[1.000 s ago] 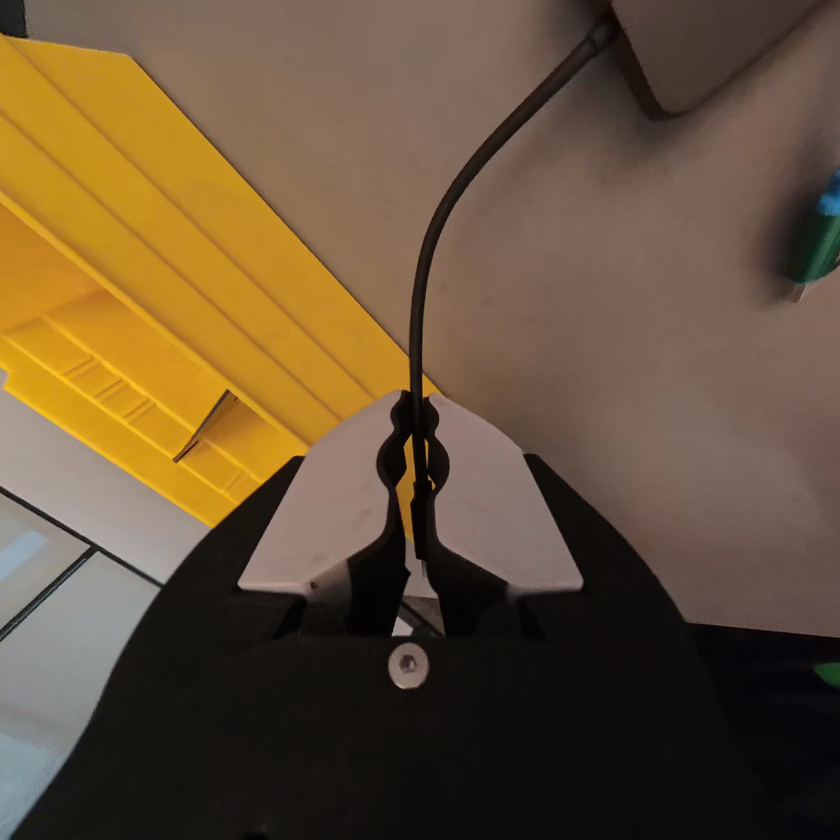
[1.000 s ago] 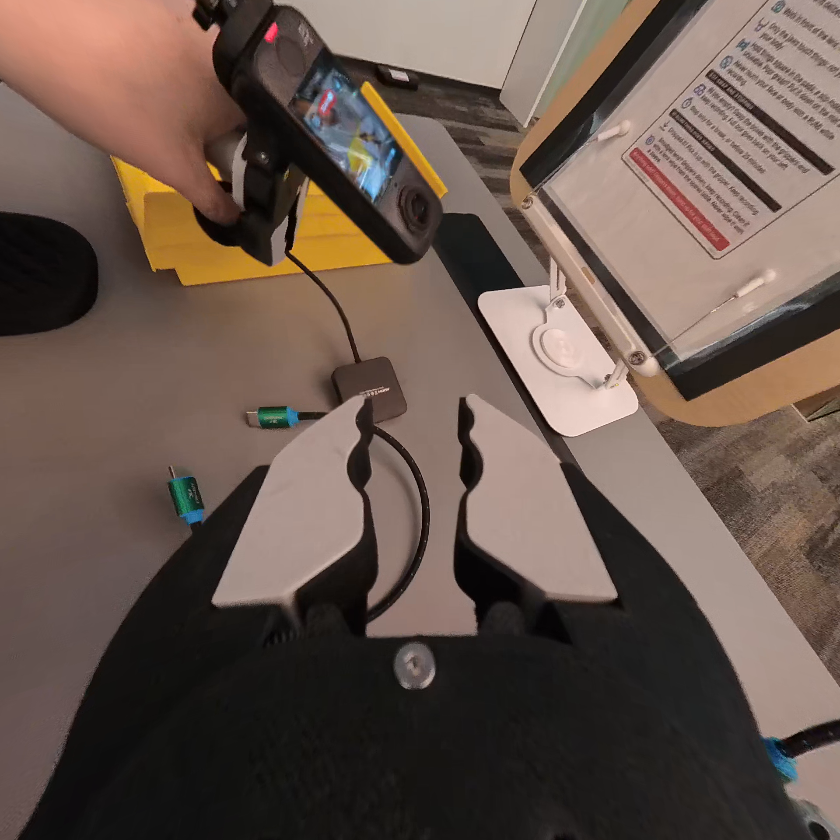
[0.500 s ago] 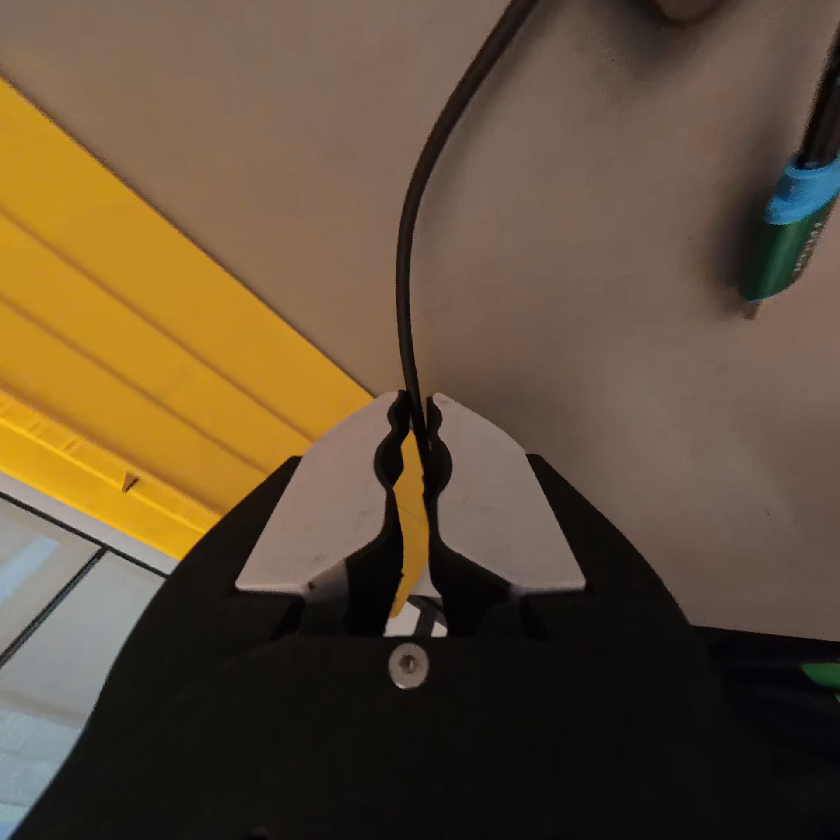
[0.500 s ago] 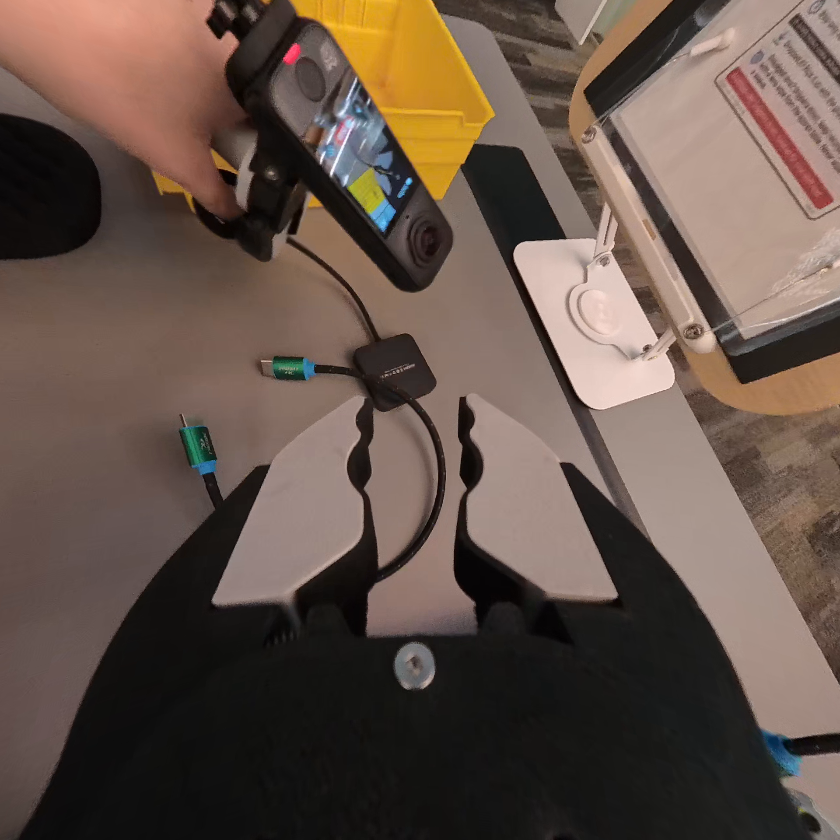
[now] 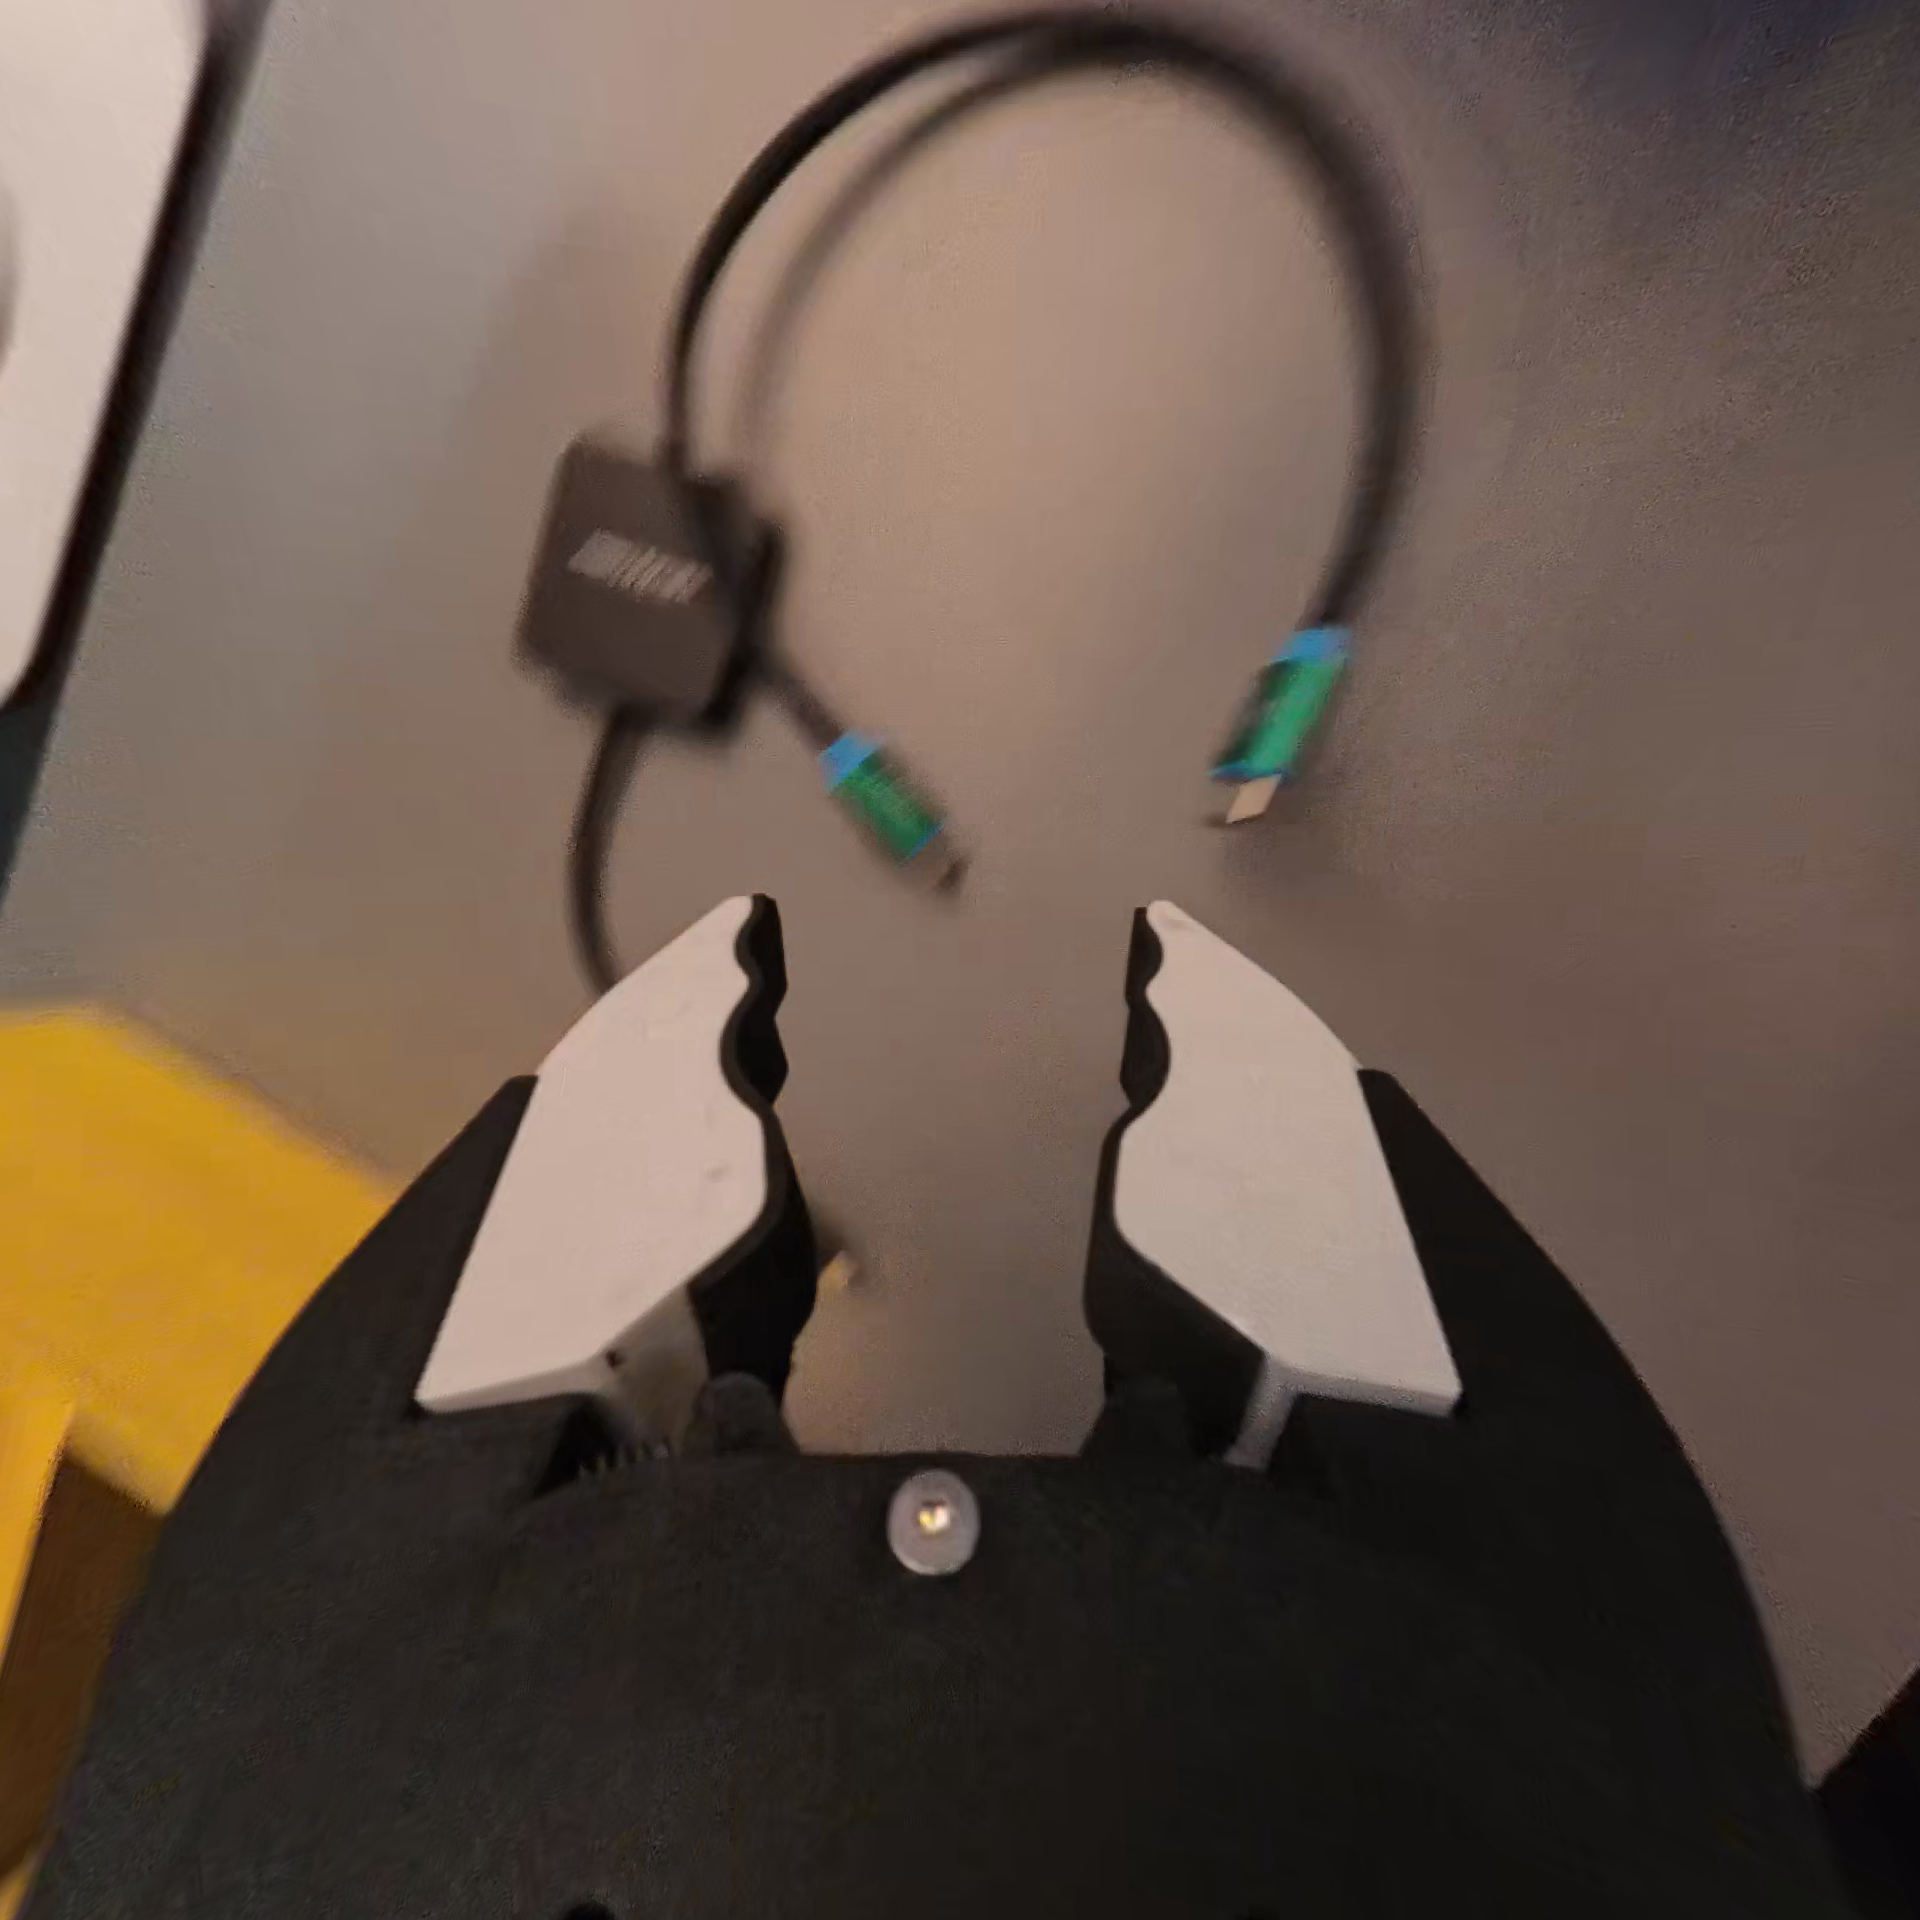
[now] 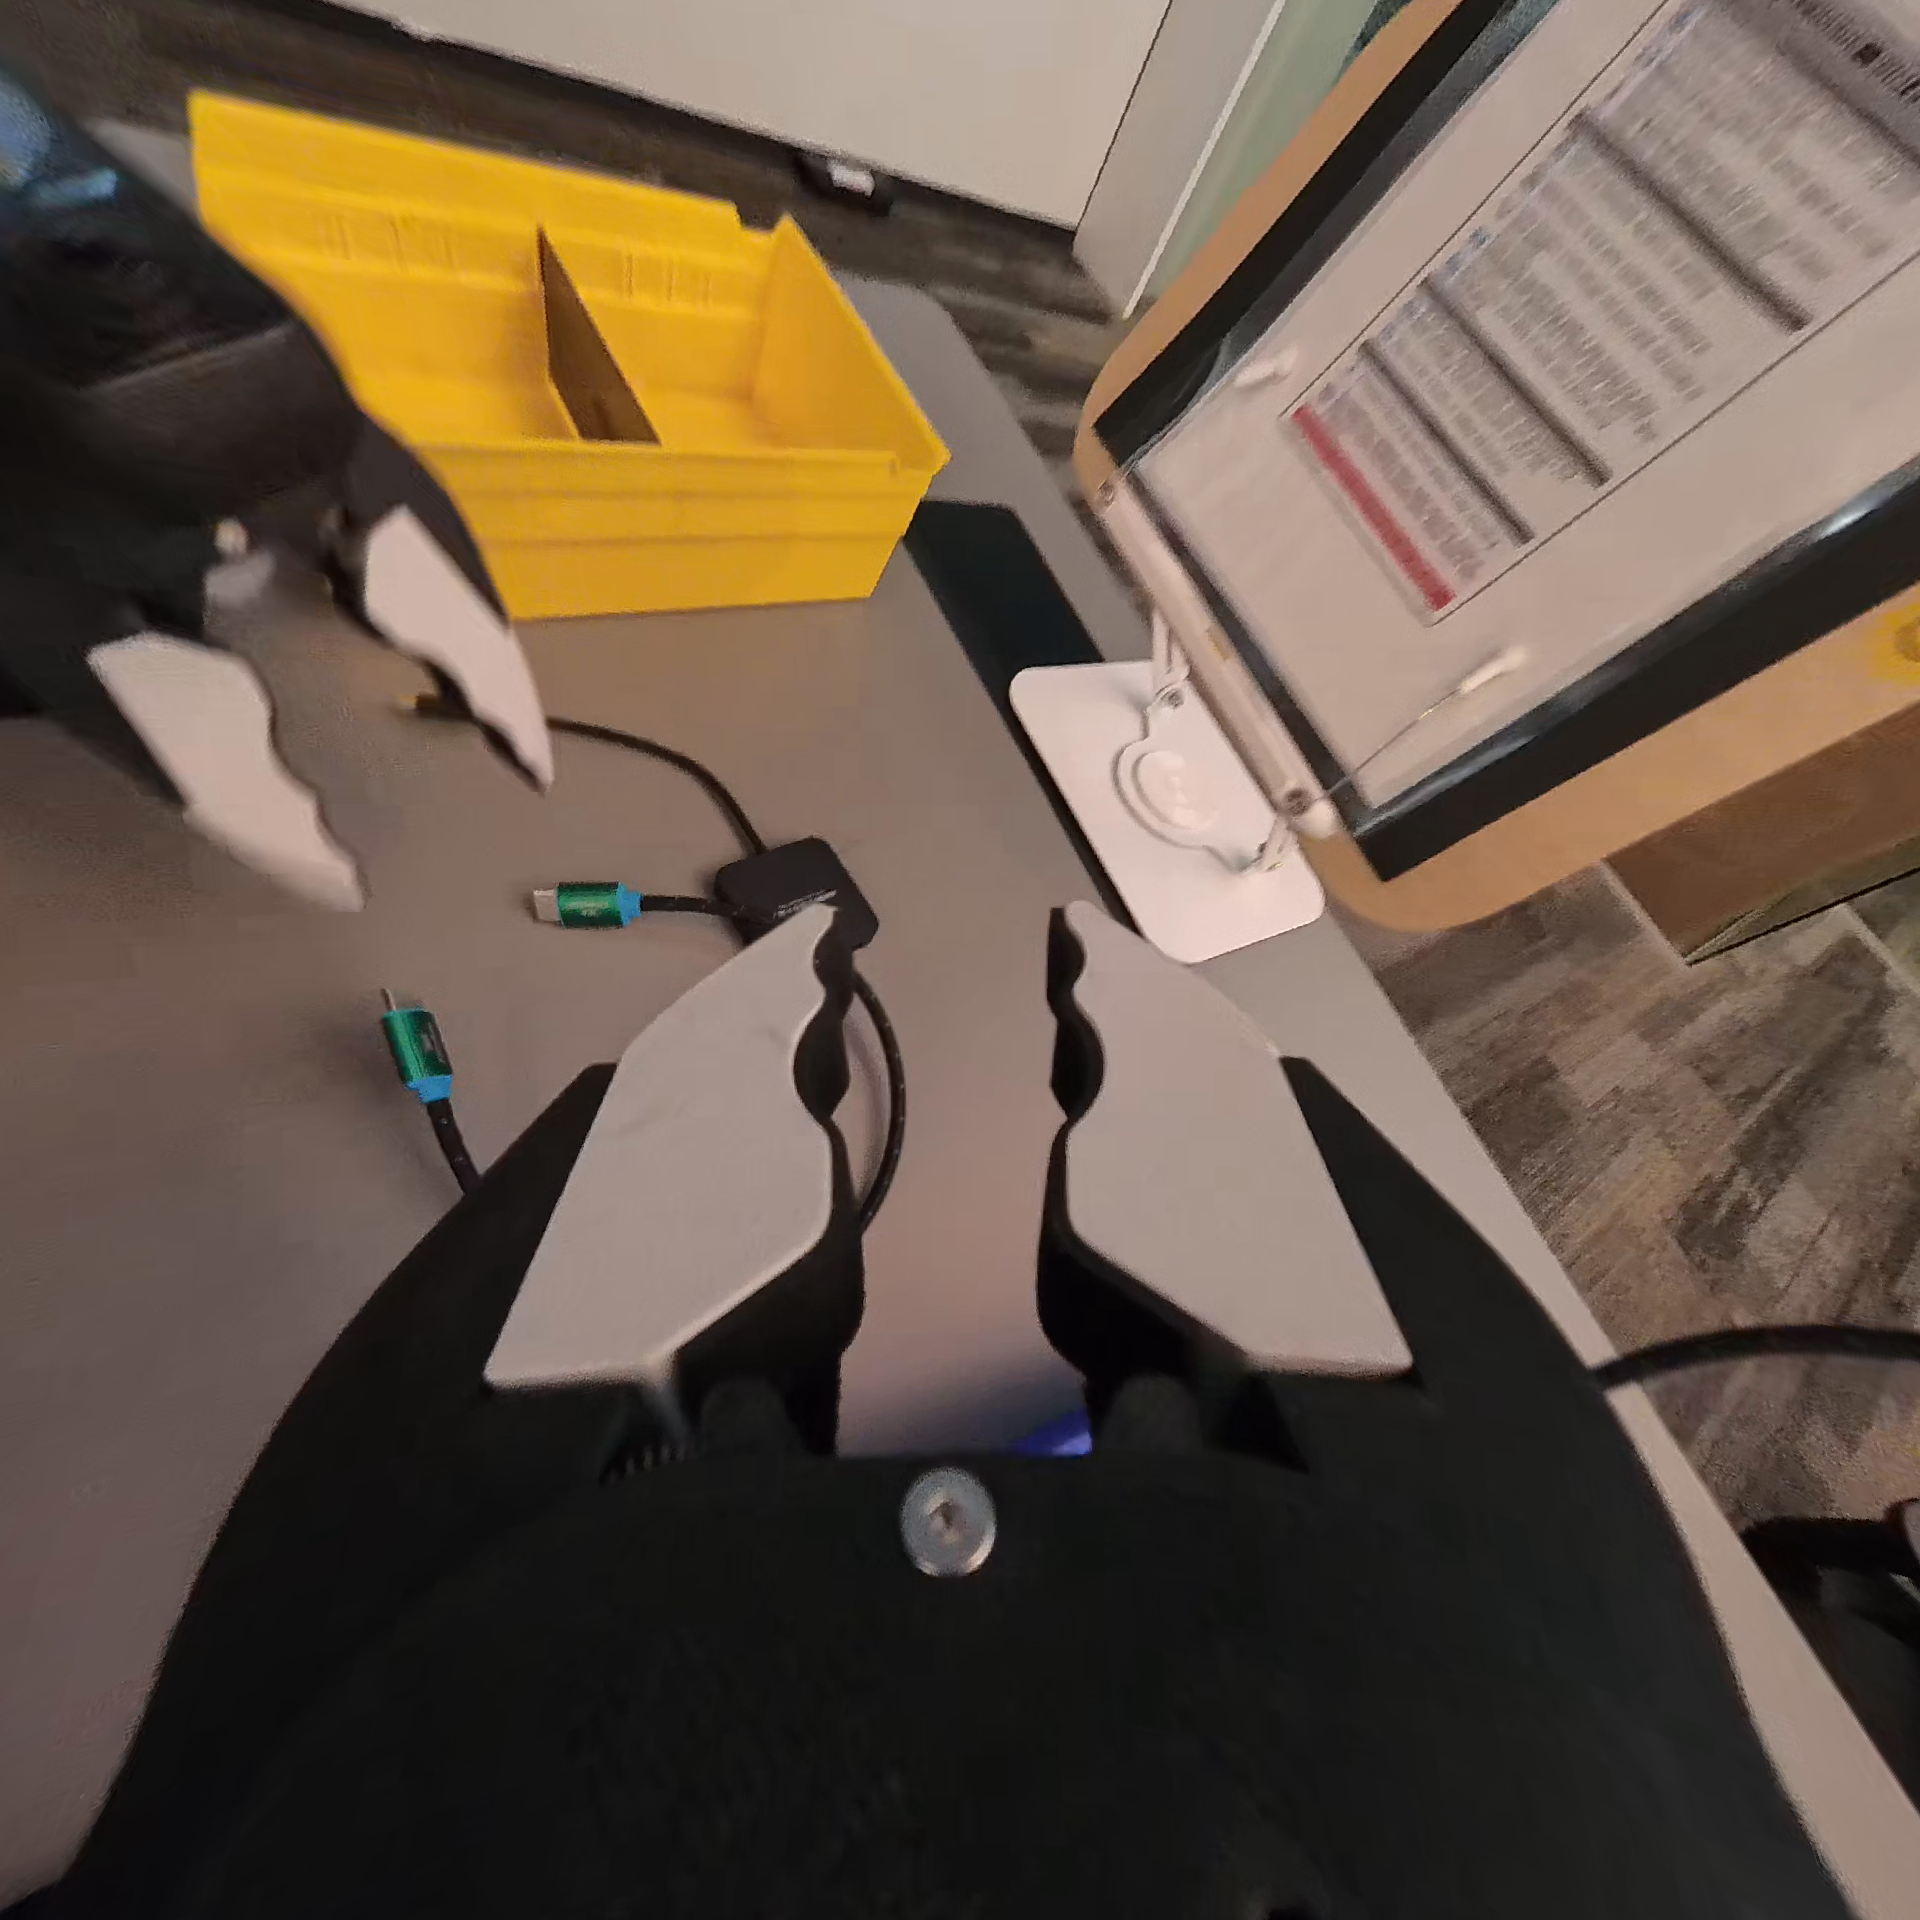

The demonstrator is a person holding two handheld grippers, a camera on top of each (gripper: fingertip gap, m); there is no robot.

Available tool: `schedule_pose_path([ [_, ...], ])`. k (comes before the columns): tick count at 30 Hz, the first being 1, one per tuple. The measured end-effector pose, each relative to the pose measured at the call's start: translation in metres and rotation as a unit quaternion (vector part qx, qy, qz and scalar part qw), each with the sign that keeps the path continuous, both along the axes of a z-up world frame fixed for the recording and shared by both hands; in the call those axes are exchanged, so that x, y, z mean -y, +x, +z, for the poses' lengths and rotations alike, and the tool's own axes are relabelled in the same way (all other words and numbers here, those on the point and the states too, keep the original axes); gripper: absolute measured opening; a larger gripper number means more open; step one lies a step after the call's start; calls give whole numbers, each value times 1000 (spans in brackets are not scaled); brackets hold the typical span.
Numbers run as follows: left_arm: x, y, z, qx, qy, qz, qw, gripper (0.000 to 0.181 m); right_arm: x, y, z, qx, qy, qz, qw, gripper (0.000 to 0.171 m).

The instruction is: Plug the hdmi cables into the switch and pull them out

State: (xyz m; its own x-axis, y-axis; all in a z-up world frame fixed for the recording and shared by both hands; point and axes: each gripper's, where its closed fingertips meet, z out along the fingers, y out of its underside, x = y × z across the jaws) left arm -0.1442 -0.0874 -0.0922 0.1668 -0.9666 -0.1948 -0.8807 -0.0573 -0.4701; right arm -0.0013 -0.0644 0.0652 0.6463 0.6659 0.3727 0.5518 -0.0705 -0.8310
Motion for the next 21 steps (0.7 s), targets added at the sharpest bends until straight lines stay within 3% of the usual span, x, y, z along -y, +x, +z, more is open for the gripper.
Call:
schedule_pose_path([
  [3,22,27,-13,52,52,-107,991,64,16,5,25,-23,36,5,999,36],
  [7,27,43,-53,9,106,-176,978,60,36,3,45,-29,71,17,997,35],
  [9,26,48,-61,0,97,-183,978,19,41,0,48,-15,81,19,996,35],
  [10,25,48,-63,-8,89,-188,978,5,44,-3,48,-6,85,23,996,35],
  [11,23,48,-62,-10,85,-187,979,5,46,-6,48,4,89,28,996,35],
  [14,23,57,-36,32,60,-180,981,5,49,-12,46,29,98,40,994,35],
  [21,2,73,81,175,-26,-128,976,3,62,-42,28,61,77,131,986,34],
])
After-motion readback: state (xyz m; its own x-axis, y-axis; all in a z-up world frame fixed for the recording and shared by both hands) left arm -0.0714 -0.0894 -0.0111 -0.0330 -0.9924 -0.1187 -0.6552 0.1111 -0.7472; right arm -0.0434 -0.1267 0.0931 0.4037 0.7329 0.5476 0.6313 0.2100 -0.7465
